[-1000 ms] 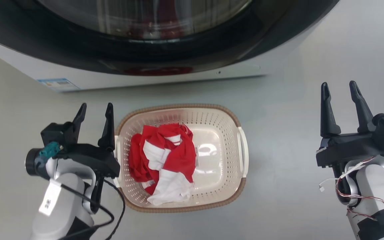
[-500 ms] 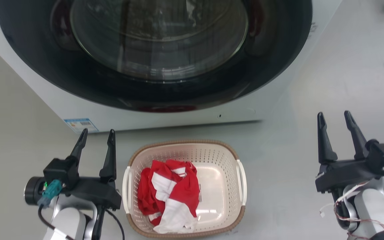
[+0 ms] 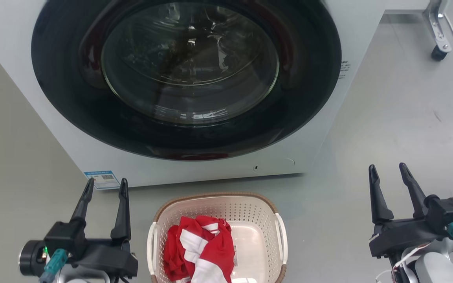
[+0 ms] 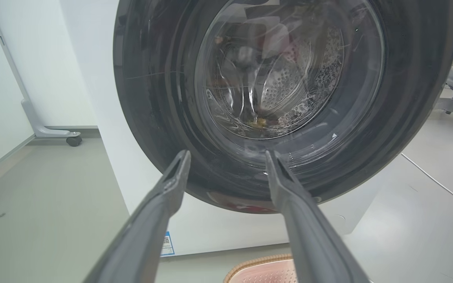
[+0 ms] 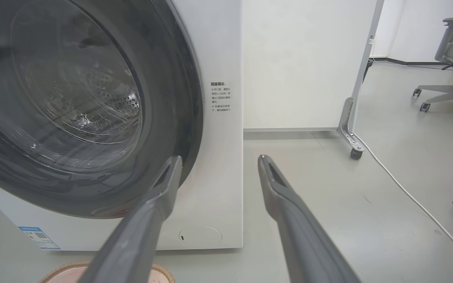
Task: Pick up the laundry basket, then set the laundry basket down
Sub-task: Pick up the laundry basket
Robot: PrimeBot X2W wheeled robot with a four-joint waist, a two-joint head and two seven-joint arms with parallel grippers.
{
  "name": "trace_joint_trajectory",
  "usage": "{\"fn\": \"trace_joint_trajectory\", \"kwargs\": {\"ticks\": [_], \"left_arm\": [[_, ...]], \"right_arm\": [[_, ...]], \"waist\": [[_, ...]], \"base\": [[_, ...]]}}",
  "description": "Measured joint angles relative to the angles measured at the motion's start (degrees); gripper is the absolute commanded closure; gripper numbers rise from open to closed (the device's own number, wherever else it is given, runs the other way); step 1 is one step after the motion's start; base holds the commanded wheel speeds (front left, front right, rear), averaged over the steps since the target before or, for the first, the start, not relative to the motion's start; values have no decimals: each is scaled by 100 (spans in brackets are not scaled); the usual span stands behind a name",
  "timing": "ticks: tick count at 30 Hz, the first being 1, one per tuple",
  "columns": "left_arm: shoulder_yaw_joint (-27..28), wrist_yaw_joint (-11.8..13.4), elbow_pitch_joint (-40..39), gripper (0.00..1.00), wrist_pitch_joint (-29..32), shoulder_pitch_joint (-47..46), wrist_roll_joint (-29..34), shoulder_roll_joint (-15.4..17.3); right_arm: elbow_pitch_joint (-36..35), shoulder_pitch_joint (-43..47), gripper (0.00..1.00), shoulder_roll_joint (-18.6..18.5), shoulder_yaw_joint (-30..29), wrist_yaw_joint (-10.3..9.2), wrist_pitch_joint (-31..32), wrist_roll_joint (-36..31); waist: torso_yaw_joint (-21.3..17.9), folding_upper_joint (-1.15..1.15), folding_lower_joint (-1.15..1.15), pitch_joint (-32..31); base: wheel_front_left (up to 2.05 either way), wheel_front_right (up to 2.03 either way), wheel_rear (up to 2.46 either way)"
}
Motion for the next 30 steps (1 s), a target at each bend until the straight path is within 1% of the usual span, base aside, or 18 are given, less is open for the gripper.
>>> {"fn": "trace_joint_trajectory", "kwargs": {"ticks": [7, 14, 24, 30], "left_arm": [[-15, 104, -283, 0, 1, 366, 44, 1], [-11, 156, -557, 0, 68, 697, 46, 12], [27, 232, -783, 0, 271, 823, 44, 11], [37, 248, -877, 0, 375, 922, 43, 9]], "right_arm": [[-71, 280, 0, 4, 12, -43, 0, 0], [-252, 498, 0, 3, 82, -51, 1, -68], [-520, 607, 0, -9, 98, -138, 43, -92], [-656, 620, 0, -16, 97, -151, 79, -92]], "waist": [[-11, 0, 0, -207], [2, 0, 1, -361], [5, 0, 2, -396], [2, 0, 2, -403]], "base": [[0, 0, 0], [0, 0, 0], [0, 0, 0], [0, 0, 0]]}}
